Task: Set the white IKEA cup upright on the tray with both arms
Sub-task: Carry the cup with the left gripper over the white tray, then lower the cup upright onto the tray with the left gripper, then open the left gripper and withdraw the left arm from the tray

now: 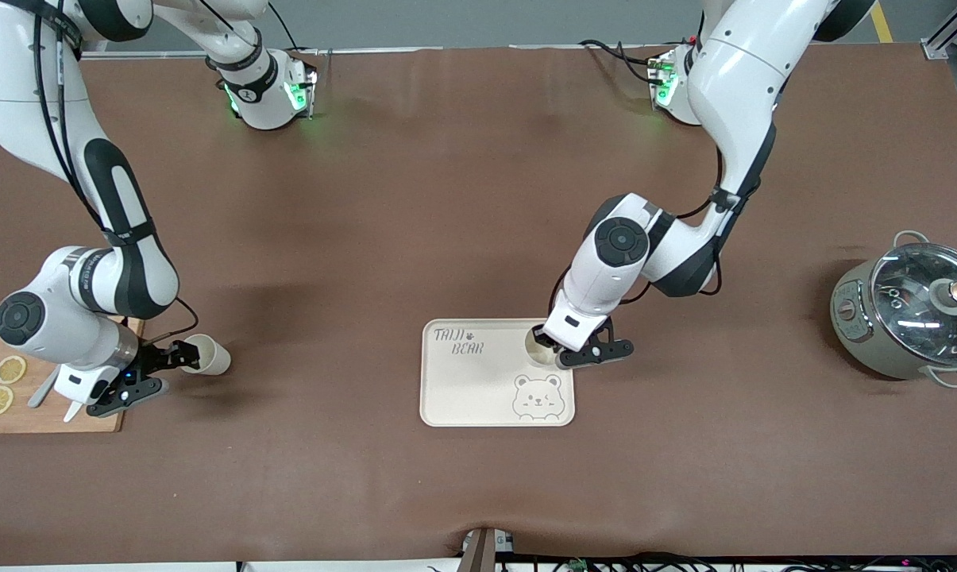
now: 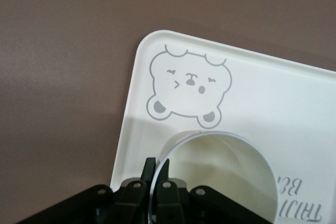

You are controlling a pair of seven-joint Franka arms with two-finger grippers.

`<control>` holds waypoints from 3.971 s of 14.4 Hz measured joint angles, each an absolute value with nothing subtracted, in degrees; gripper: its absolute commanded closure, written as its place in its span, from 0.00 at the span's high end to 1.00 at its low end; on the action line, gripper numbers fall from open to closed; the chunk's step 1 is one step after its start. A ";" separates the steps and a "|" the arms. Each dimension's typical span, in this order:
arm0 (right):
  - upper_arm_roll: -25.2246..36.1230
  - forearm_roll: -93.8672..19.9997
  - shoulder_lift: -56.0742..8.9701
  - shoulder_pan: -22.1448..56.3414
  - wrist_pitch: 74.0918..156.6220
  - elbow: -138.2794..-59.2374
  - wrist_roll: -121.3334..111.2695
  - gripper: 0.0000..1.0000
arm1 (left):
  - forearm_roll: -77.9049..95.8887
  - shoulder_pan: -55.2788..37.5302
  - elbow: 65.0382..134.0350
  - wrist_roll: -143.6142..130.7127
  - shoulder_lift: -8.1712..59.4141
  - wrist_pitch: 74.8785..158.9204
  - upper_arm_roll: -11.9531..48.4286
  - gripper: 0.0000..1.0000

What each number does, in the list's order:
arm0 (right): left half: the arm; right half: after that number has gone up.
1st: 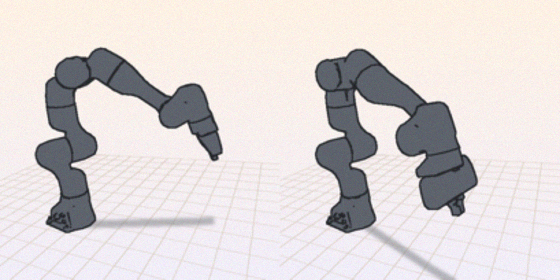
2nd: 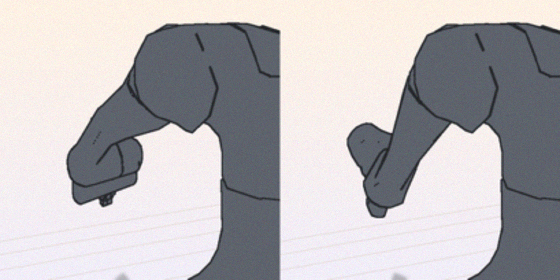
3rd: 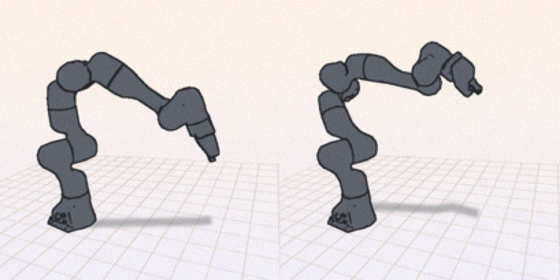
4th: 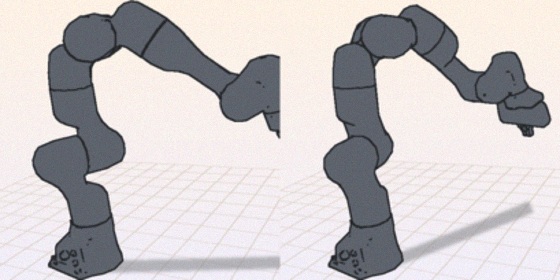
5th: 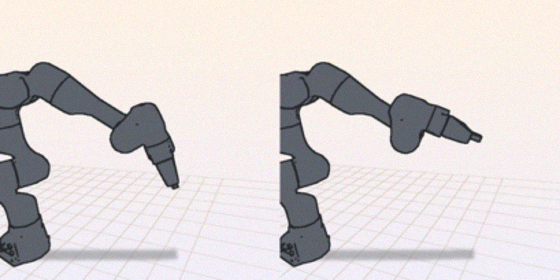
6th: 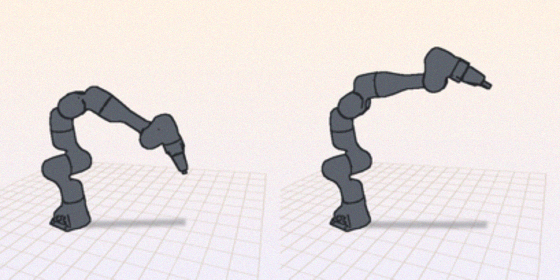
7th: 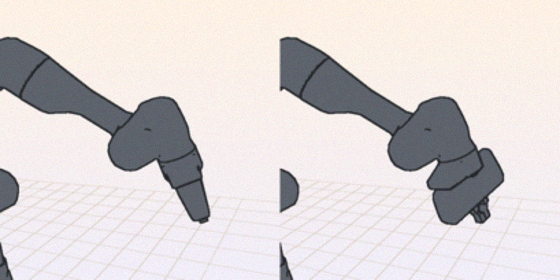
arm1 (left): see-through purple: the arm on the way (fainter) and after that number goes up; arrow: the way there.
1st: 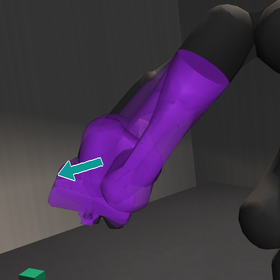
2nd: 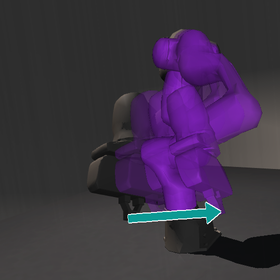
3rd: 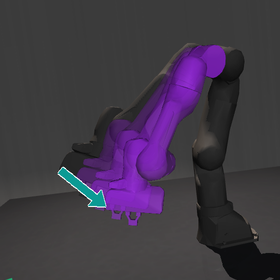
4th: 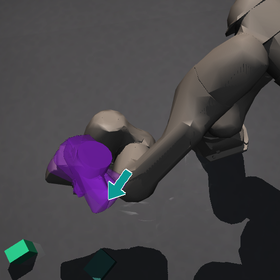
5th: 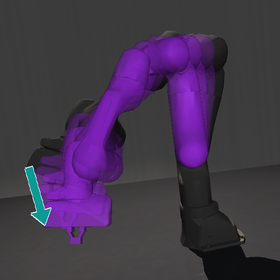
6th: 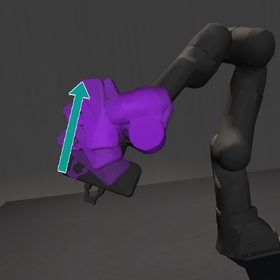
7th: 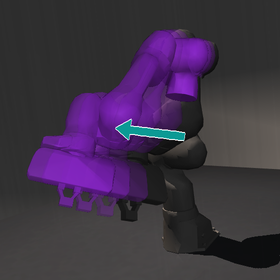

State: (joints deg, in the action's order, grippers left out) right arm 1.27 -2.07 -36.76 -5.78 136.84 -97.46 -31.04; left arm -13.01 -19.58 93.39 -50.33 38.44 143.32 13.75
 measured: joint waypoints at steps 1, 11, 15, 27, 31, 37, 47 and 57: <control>1.26 -2.07 -36.76 -5.78 136.89 -97.46 -31.04 1.00 | -14.39 -19.58 93.22 -51.45 39.13 143.97 13.74 0.00; 1.25 -2.07 -36.76 -5.78 137.80 -97.62 -31.10 1.00 | -16.80 -19.63 91.47 -52.83 43.49 147.35 13.42 0.00; 1.25 -2.07 -36.76 -5.78 137.99 -97.76 -31.11 1.00 | -16.82 -20.95 91.45 -52.86 43.97 148.41 11.57 0.00; 1.12 -2.07 -36.76 -5.04 137.99 -97.83 -31.14 0.53 | -19.26 -22.00 90.46 -59.15 43.94 148.48 10.56 1.00; 1.12 -2.07 -36.76 -4.59 137.99 -97.84 -31.13 0.53 | -19.26 -22.21 89.64 -60.22 42.72 146.68 10.58 1.00; 1.12 -2.07 -36.75 -4.50 137.62 -97.83 -31.14 0.27 | -18.99 -21.69 88.85 -60.02 35.23 133.64 10.61 1.00; 0.92 -2.19 -35.89 -4.44 135.64 -97.62 -31.17 0.00 | -7.37 -5.47 88.86 -27.42 26.43 122.58 10.53 1.00; 0.67 -2.47 -35.87 -3.16 127.22 -92.84 -29.25 0.00 | -2.65 7.00 88.67 -12.03 21.34 114.64 13.30 1.00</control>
